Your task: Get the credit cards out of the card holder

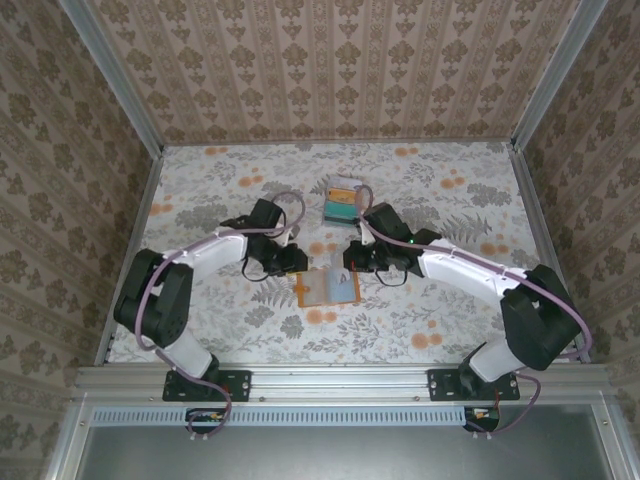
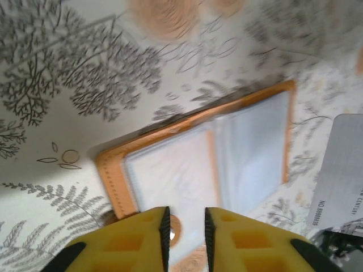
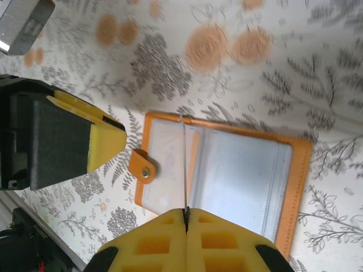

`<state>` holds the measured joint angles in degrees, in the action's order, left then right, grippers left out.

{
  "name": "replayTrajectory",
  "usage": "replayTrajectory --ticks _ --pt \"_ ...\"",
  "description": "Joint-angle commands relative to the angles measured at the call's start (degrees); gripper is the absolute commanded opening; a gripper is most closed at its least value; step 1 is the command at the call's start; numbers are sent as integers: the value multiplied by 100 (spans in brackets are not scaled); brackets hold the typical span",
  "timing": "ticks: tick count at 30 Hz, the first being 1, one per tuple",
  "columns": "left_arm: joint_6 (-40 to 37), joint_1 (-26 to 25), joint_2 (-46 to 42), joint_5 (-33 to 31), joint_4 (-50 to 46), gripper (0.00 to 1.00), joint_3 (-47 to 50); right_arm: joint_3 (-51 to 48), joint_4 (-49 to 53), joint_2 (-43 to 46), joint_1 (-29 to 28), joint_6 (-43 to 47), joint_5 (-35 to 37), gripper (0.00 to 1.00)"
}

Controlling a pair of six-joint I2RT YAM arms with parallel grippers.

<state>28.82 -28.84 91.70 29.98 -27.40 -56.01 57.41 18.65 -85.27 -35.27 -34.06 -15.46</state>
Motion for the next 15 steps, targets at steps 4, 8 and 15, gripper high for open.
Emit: replayTrajectory --ticks 4,8,15 --pt "-34 89 -821 -203 -491 71 -380 1262 1583 20 29 1829 983 0" --pt "14 193 -1286 -438 -615 84 -370 2055 1832 -345 35 3184 1542 0" --pt "65 494 -2069 -895 -847 95 -123 3170 1849 -1113 28 5331 2311 0"
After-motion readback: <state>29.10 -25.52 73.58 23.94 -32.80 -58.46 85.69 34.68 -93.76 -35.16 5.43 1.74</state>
